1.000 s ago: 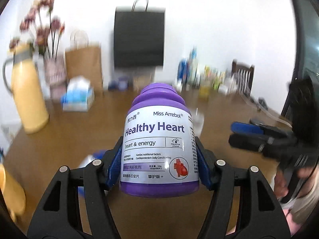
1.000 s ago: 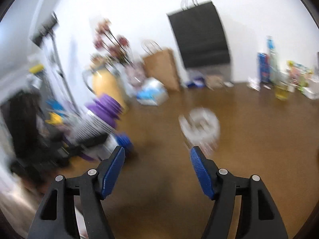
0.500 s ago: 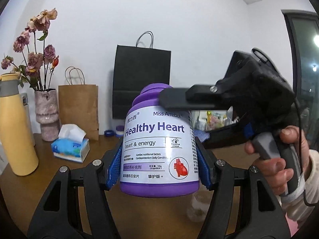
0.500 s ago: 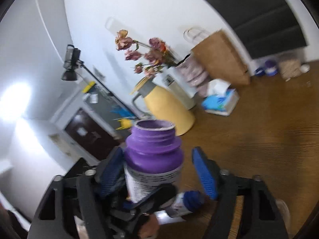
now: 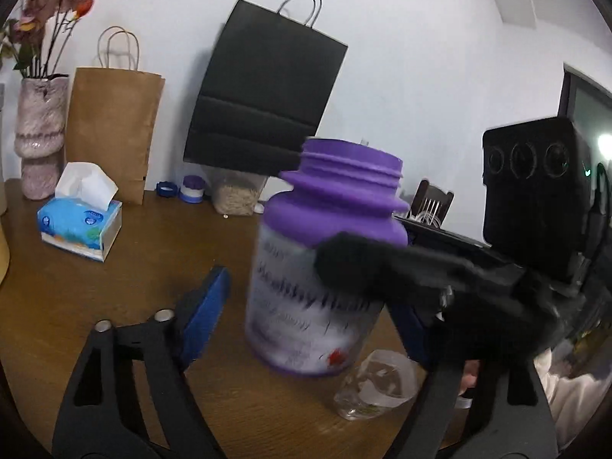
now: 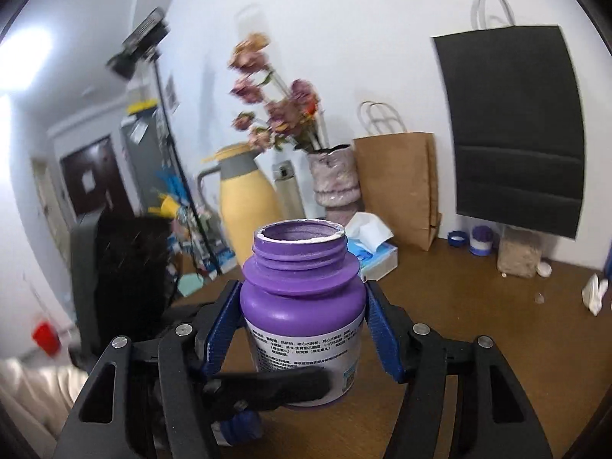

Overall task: Flip cup upright
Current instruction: 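Close the right gripper around the upright bottle while the left gripper opens and releases, then lower the purple bottle upright onto the table and open the right gripper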

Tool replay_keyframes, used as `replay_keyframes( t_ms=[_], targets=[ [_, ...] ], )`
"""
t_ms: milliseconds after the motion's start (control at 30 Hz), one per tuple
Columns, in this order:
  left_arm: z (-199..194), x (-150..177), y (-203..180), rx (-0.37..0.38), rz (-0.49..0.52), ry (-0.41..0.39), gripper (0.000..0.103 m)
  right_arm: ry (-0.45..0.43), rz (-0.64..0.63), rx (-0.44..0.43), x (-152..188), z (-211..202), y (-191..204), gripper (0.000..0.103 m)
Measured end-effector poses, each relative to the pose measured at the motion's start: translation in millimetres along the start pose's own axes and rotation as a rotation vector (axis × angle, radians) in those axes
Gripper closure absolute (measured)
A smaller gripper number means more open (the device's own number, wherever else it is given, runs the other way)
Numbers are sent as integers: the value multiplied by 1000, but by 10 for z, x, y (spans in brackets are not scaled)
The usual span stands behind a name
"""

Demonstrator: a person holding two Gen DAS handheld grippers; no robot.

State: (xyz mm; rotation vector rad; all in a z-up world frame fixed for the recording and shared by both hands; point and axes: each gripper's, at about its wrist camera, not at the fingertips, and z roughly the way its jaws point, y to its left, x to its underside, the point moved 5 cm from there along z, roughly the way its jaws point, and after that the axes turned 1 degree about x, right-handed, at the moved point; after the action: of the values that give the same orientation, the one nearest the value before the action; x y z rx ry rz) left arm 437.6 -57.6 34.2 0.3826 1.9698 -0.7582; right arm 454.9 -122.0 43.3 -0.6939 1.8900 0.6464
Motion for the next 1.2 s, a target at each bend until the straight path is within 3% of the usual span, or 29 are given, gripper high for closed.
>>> replay_keyframes(
  t_ms=[67,233,333,500,633,800,933,1067,1200],
  targets=[
    [65,37,-29,-55,38,11,40,12,-39,30,36,69,17,35],
    [134,87,-5,-64,25,42,41,16,-66,37,118,120,2,35],
    [234,225,6,-108,16,110,42,42,-48,33,256,171,-56,35],
    [379,516,52,-198,-56,119,42,76,1,-3,541,249,-198,35],
    [301,575,-45,-187,-40,56,42,51,-21,33,602,105,-90,34],
    [360,890,-175,-156,-24,125,43,58,-28,92,968,-21,42,33],
    [452,1156,-264,-159,15,213,43,100,44,73,1281,-62,-13,33],
    [437,1243,-324,-208,104,228,28,123,66,69,1450,-117,1,33],
    [431,1394,-339,-193,118,291,27,140,61,84,1554,-158,37,33]
  ],
)
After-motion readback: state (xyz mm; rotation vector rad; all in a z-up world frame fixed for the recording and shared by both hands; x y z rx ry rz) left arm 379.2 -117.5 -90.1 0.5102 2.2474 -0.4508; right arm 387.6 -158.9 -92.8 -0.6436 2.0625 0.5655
